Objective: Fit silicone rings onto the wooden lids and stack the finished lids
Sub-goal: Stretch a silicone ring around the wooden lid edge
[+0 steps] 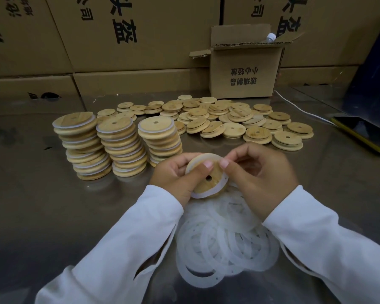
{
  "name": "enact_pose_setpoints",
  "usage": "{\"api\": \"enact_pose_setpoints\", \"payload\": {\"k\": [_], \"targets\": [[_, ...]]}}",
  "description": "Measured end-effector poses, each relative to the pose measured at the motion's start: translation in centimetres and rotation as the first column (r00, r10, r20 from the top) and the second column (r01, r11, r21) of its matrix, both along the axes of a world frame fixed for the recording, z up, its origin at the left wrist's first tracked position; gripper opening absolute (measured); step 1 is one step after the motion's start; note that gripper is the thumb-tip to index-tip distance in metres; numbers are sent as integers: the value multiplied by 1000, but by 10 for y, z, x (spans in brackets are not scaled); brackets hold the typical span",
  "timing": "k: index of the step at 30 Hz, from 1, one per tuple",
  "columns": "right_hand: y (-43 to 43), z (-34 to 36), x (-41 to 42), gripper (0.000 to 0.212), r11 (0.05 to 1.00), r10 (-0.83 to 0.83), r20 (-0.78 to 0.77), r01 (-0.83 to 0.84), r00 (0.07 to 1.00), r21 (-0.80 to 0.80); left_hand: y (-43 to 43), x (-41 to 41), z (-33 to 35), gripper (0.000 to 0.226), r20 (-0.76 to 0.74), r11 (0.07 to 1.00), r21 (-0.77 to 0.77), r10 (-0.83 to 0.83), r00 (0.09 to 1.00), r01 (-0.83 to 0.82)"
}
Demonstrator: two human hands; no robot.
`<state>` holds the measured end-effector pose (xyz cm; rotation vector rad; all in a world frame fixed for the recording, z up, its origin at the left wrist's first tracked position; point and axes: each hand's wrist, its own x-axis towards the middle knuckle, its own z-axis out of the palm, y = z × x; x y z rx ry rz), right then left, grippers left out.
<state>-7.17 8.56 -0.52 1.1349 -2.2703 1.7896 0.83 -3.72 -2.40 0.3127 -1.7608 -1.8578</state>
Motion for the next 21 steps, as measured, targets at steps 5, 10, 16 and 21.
{"api": "enact_pose_setpoints", "payload": {"k": [5,10,16,21], "targets": [[0,2,-2,17,999,37,7,-37,999,12,1,1,4,7,30,999,-50,13,999,-11],[0,4,-5,17,999,40,61,-39,997,-13,0,0,2,14,31,999,20,-29,999,29],[-1,9,-5,15,997,60,78,-57,995,-42,1,0,6,23,-16,988,152,15,1000,-12],[0,12,-2,11,993,75,46,-71,996,-90,8,-1,9,33,-114,961,275,65,991,-31]]}}
